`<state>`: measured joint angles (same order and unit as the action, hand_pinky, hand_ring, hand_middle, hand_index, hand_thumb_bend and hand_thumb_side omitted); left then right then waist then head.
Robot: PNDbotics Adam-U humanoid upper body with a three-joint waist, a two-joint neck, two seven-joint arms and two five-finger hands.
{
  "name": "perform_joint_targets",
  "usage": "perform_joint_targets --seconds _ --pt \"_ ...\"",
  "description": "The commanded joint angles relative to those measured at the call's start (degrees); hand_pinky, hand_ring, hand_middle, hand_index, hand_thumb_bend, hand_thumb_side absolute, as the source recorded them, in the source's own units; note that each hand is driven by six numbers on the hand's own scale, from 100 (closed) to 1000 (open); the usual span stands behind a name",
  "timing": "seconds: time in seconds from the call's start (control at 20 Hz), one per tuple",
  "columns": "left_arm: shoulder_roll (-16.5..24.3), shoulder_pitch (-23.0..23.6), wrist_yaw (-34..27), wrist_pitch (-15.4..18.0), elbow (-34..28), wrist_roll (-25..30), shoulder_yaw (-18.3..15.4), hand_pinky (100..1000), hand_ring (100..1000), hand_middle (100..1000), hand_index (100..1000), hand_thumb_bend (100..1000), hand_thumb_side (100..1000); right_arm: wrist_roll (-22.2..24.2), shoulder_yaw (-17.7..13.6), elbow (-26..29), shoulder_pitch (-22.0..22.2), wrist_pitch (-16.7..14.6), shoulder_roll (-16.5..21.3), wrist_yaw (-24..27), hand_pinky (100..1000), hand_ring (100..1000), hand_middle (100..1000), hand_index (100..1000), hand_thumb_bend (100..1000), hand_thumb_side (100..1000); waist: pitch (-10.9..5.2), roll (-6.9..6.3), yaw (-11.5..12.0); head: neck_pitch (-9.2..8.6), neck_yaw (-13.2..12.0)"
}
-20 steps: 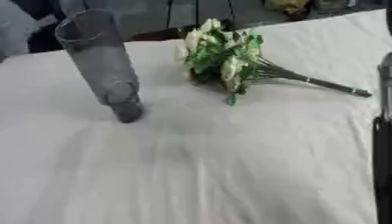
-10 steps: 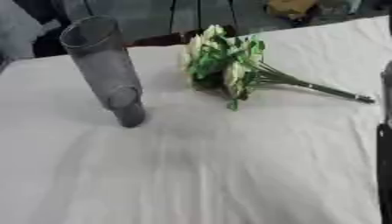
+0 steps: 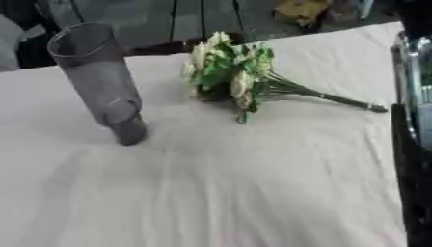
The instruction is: Arrange flowers into the vase.
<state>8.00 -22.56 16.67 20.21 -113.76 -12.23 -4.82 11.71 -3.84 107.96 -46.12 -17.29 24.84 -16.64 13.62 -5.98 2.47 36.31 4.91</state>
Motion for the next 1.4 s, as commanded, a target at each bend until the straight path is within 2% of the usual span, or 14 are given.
perform_joint_targets --seconds 0.05,0.3,0.55,0.9,1.1,1.2,1.4 --pt "0.82 -0.30 -0.30 0.00 -0.83 0.33 -0.03 752 906 921 978 100 1000 2.56 1.74 -3.83 -3.96 1.02 2.48 -3.04 741 853 829 845 263 1000 -1.24 0.34 0.07 0.32 0.50" --pt "0.92 -0.14 -0.49 -0.03 -0.83 0.68 0.21 752 906 922 979 100 1000 7.05 5.79 -11.12 -11.16 3.00 4.21 -7.53 760 875 856 857 297 1000 -1.67 0.36 0.36 0.34 0.98" --pt "0.99 -0.11 -0.66 -0.04 -0.83 0.95 0.37 752 906 922 979 100 1000 11.53 9.85 -18.39 -16.60 5.13 4.28 -12.01 778 892 870 870 307 1000 -1.88 0.41 0.43 0.26 1.34" --pt "1.00 0.02 -0.83 -0.12 -0.83 1.16 0.48 752 906 921 978 100 1000 17.77 9.94 -28.54 -19.03 5.96 3.40 -18.25 795 908 883 887 403 1000 -2.12 0.40 0.59 -0.02 1.61" --pt "0.93 0.08 -0.90 -0.16 -0.83 1.28 0.53 752 906 921 978 100 1000 20.98 9.16 -33.76 -20.38 4.16 2.61 -21.46 798 908 882 887 451 1000 -2.22 0.42 0.54 -0.26 1.82" --pt "0.93 0.11 -0.92 -0.17 -0.83 1.31 0.52 752 906 921 978 100 1000 22.58 9.06 -36.36 -20.67 3.15 2.55 -23.06 800 911 884 894 604 965 -2.27 0.45 0.55 -0.38 1.86" --pt "0.90 0.16 -0.96 -0.19 -0.83 1.32 0.50 752 906 921 978 100 1000 25.78 7.74 -41.83 -22.18 0.20 1.92 -26.43 800 911 884 894 604 965 -2.35 0.41 0.57 -0.37 1.87"
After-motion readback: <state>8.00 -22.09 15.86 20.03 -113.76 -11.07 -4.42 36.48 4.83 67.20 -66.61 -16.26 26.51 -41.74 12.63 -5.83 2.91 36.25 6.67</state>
